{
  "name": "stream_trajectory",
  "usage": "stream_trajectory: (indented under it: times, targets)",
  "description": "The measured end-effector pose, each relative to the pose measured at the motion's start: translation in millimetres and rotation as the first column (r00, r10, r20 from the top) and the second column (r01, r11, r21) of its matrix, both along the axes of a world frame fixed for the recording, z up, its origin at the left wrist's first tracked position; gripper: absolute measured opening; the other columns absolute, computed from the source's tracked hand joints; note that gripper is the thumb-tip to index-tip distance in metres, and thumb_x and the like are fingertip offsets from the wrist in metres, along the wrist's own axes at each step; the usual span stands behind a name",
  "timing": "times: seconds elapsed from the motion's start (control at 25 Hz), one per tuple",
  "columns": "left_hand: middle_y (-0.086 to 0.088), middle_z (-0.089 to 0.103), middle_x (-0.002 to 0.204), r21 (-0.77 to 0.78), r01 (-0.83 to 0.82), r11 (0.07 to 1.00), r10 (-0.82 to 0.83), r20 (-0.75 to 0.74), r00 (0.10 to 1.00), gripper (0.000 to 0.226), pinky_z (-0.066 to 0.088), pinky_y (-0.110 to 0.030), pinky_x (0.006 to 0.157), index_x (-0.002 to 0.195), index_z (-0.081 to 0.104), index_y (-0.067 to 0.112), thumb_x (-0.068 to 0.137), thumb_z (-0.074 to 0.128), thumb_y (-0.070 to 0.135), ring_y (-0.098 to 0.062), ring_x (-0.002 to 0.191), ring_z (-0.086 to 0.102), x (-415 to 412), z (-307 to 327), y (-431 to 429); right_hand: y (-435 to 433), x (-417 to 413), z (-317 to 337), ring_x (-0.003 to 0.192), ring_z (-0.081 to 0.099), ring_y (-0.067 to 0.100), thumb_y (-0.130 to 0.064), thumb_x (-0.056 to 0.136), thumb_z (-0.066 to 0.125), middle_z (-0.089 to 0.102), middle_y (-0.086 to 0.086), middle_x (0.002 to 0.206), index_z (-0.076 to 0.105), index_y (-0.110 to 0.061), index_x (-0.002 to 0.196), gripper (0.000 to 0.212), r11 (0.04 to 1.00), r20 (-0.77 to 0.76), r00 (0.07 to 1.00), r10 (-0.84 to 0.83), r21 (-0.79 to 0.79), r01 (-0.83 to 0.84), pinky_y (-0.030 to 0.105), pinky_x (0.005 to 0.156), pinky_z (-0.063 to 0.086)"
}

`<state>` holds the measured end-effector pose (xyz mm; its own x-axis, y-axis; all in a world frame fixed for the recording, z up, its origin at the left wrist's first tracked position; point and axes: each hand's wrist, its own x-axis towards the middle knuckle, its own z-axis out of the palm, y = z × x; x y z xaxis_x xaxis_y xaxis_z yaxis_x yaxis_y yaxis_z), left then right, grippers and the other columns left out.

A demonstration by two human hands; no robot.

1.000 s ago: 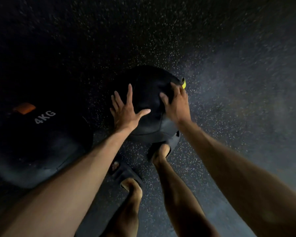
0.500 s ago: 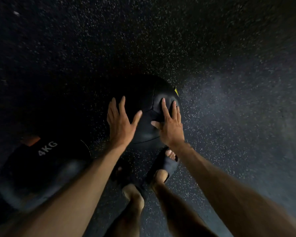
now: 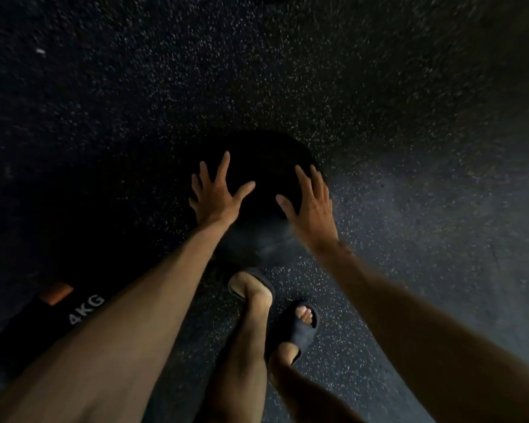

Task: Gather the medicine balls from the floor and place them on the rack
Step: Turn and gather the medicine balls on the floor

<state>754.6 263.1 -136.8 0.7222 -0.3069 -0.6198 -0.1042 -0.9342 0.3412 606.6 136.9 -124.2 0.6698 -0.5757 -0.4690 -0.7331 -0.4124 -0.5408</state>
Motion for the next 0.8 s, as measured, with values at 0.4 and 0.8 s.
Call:
stream_trajectory:
  times: [0.4, 0.8]
  targets:
    - [-0.015, 0.019, 0.161, -0.129, -0.166, 0.978, 0.172, 0.041, 0.984, 0.067, 0.031, -0.058, 0.113, 0.157, 0.021, 0.03, 0.099, 0.039, 0.058, -0.038, 0.146, 0.02, 112.8, 4.0, 7.2, -25.8, 175.7, 6.2, 0.153, -0.006, 0.033, -0.071, 0.091, 0.041, -0.005, 0.006, 0.168, 0.004, -0.041, 0.157, 0.081, 0.999, -0.128, 0.991, 0.028, 0.038, -0.023, 0.058, 0.12, 0.006]
    - [-0.01, -0.007, 0.166, -0.048, -0.08, 0.996, 0.079, -0.015, 0.997, 0.094, 0.021, -0.069, 0.112, 0.155, -0.001, 0.046, 0.085, 0.058, 0.066, -0.033, 0.152, -0.004, 215.3, 2.7, -66.3, -112.1, 317.0, -19.1, 0.154, 0.008, 0.028, -0.054, 0.1, 0.045, 0.019, 0.012, 0.164, 0.03, -0.016, 0.155, 0.068, 0.998, 0.008, 0.999, 0.054, 0.037, -0.054, 0.046, 0.125, 0.008]
